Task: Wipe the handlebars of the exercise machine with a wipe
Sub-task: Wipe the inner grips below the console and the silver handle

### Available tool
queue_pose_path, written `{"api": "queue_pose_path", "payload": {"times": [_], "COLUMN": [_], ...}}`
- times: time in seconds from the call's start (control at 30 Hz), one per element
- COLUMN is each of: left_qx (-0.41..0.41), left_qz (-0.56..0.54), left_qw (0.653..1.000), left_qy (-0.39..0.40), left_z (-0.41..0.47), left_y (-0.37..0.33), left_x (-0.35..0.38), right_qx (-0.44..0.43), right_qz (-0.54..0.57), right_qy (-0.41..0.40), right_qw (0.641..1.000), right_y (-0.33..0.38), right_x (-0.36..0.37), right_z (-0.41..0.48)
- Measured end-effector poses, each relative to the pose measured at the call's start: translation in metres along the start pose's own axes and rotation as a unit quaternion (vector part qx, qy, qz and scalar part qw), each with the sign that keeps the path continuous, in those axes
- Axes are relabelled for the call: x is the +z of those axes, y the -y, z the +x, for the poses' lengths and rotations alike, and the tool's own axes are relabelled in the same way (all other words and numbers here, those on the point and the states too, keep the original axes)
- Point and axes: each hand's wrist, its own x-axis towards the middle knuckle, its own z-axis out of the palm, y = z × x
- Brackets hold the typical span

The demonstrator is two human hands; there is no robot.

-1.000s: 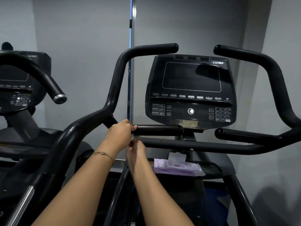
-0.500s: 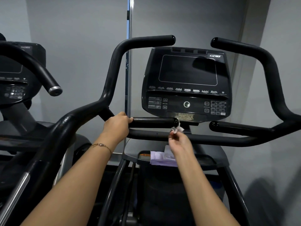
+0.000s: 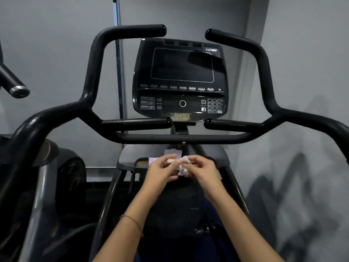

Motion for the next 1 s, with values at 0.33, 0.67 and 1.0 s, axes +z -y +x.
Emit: {"api": "queue_pose_path", "payload": {"times": [0.33, 0.67, 1.0], "left_qx": [-0.038, -0.069, -0.138], "left_qz": [0.086, 0.273, 0.281], "left_qw": [0.994, 0.958, 0.948], "left_qy": [-0.049, -0.053, -0.051], "left_z": [-0.04, -0.05, -0.057], "left_y": [0.065, 0.155, 0.297], "left_x": [0.011, -0.011, 0.0], "right_qx": [0.015, 0.105, 0.18], "right_qz": [-0.2, -0.316, -0.305], "right_qy": [0.024, 0.052, 0.066], "right_qw": [0.979, 0.942, 0.933], "right_y": [-0.046, -0.121, -0.271], "right_x": [-0.021, -0.014, -0.032], "right_z": [-0.055, -0.059, -0.083]}}
